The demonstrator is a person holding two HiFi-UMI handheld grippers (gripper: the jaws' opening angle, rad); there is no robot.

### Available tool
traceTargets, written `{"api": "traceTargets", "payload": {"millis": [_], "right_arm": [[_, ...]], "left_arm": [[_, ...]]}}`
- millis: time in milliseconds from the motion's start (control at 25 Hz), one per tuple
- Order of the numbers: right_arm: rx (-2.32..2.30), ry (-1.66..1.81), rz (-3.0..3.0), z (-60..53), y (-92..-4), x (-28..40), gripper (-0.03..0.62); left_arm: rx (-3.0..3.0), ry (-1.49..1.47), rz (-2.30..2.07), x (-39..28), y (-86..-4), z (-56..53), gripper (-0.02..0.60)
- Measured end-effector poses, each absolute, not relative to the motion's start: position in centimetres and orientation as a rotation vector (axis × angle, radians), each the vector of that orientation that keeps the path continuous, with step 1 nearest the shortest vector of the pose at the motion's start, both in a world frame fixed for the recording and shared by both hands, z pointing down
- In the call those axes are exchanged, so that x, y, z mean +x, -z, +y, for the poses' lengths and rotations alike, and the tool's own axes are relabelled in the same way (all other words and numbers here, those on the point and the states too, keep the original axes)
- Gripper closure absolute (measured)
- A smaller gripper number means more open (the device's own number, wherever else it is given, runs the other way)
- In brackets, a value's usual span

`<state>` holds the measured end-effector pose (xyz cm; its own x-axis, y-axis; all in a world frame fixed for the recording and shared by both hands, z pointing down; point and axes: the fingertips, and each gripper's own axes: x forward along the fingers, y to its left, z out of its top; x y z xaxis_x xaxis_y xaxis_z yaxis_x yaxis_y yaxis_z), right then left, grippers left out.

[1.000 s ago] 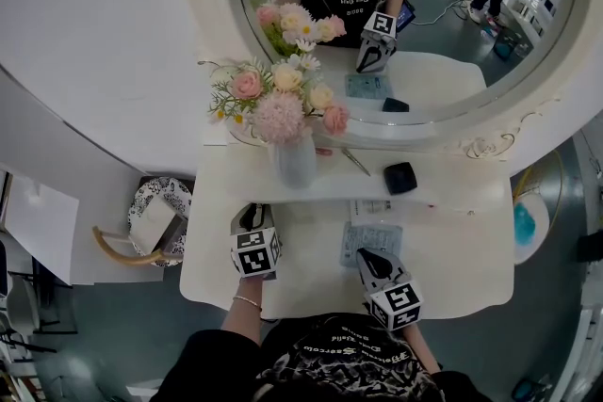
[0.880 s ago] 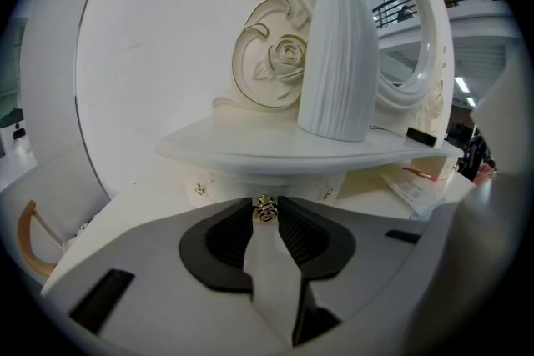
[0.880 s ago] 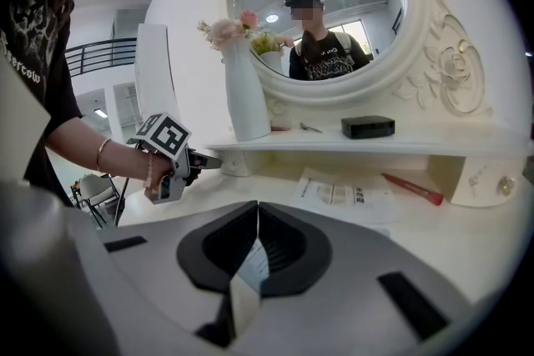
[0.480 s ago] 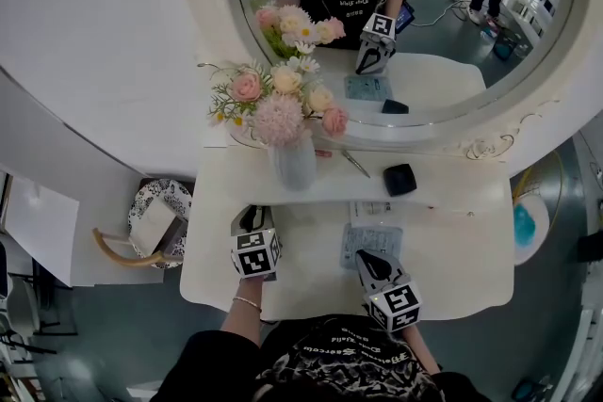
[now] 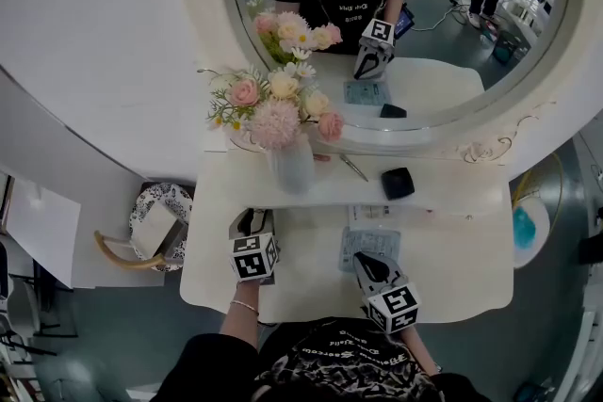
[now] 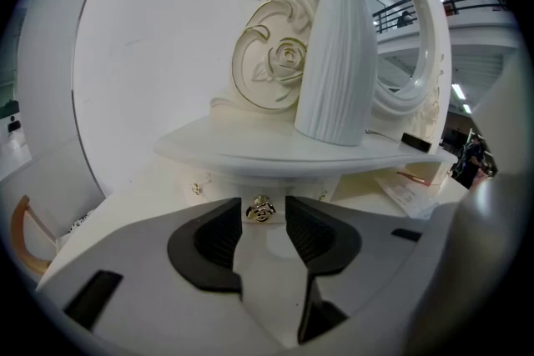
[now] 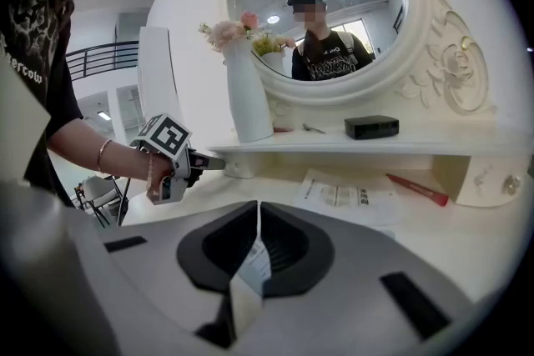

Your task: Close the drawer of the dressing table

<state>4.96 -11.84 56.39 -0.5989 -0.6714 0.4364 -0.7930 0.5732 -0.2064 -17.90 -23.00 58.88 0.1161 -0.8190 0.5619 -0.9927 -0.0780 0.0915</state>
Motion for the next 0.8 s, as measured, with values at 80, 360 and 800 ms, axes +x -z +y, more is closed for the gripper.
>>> {"api": "traceTargets", "payload": {"millis": [80,360,800], "right_arm": [[1.200,-0.556,-2.503,-11.9,-56.3,5.0,0.580],[1.210,-0.574,-2.514,-12.0,-56.2,5.4,0.580],[1.230,-0.559,-2.506,-12.3,-56.0,6.1,0.580]], "left_arm": [[1.934,-0.494,-1.758,-18.0,-58.9,-22.6,0.413],[1.944,-0.431,-1.704,-16.6,-58.6,-19.6,0.393],[2.188,-0.326,-1.483,-8.4,-55.8,-16.0,0.394]]}}
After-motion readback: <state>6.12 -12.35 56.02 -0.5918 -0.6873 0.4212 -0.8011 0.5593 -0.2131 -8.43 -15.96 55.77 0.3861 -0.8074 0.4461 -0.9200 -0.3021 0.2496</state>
